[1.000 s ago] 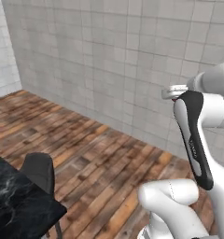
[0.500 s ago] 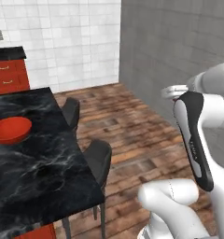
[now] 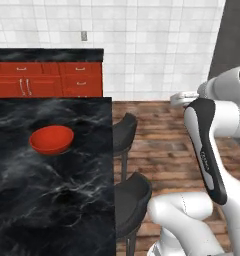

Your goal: Retrieve the apple and banana from the fridge and place them into the bowl on the dining table.

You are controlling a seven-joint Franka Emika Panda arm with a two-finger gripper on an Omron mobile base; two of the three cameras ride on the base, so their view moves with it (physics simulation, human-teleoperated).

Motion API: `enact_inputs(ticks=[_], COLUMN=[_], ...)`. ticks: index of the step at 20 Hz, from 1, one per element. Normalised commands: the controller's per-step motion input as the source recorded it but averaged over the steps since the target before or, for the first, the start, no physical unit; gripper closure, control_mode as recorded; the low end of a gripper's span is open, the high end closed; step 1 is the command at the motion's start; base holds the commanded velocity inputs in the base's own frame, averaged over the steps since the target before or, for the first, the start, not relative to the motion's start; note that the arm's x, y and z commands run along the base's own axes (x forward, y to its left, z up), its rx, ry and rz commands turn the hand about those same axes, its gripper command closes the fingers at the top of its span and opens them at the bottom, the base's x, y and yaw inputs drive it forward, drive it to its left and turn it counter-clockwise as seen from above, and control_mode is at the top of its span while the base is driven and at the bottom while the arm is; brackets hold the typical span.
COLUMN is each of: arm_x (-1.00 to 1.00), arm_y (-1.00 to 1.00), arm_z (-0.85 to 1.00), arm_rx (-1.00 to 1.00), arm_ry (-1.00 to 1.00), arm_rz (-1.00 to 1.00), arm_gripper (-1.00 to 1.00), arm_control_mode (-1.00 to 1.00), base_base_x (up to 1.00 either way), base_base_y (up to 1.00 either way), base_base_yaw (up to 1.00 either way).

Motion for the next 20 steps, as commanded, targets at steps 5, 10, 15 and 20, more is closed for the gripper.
enact_inputs(ticks=[5,10,15,20], arm_x=[0.00,0.00,0.00,0.00], arm_y=[0.00,0.00,0.00,0.00], arm_z=[0.00,0.00,0.00,0.00], arm_rx=[0.00,0.00,0.00,0.00], arm_ry=[0.00,0.00,0.00,0.00], arm_rz=[0.00,0.00,0.00,0.00], arm_gripper=[1.00,1.00,1.00,1.00], arm_control_mode=[1.00,1.00,1.00,1.00], base_base_x=[0.87,0.87,0.70,0.61], base_base_y=[-0.66,-0.67,-0.89,-1.00], base_base_yaw=[0.54,0.53,0.46,0.39])
